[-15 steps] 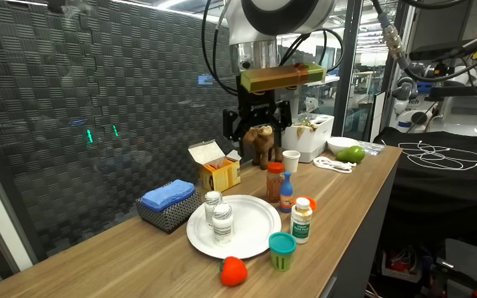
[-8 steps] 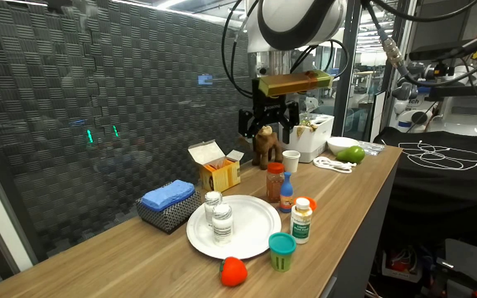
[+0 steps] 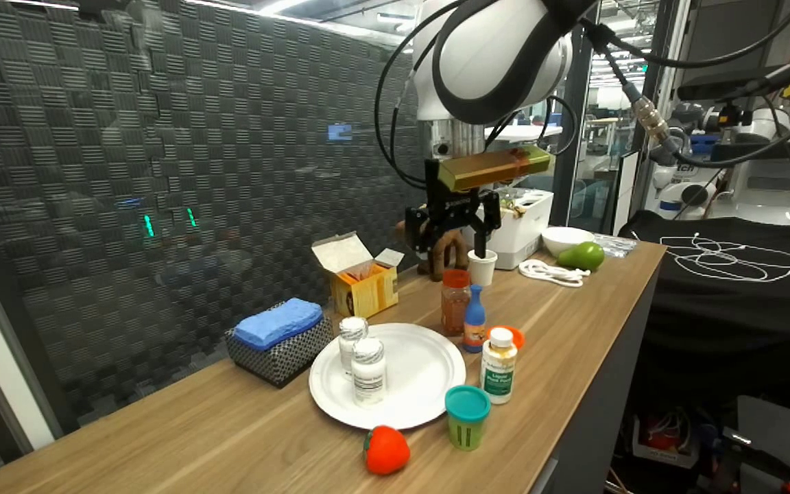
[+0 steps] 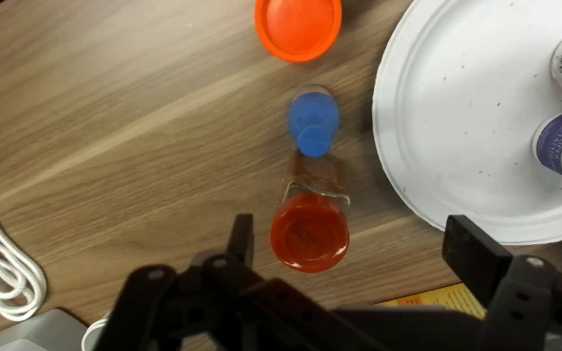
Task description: Pick up the bottles from the table and put them on the white plate.
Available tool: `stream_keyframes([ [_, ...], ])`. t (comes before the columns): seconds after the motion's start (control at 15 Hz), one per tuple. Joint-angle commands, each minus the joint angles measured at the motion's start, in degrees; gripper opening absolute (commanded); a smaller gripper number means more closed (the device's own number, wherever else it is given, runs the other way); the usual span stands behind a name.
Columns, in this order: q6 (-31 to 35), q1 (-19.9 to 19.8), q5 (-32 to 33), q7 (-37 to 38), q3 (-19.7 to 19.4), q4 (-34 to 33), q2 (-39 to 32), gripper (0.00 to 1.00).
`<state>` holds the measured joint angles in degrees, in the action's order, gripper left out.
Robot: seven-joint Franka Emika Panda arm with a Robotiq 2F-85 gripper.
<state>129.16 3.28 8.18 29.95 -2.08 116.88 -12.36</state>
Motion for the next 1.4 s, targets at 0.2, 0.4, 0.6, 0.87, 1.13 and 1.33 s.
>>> stream_keyframes([
  [0.2,2.8,0.2,0.5,0.5,-1.0,0.1,-2.4,1.0],
  [0.4,3.5,0.3,0.5,1.4,-1.8,-0.1,-3.5,1.0],
  [0.6,3.4,-0.1,-1.4,1.0,-2.1,-0.4,-4.0,0.75],
  [0.87,3.8,0.1,-1.8,1.9,-2.5,-0.7,-4.7,0.51],
  [1.13,4.1,0.7,-1.0,3.2,-2.5,-1.7,-5.3,0.22],
  [1.33,4.2,1.2,-0.4,3.8,-2.5,-1.6,-5.4,0.22],
])
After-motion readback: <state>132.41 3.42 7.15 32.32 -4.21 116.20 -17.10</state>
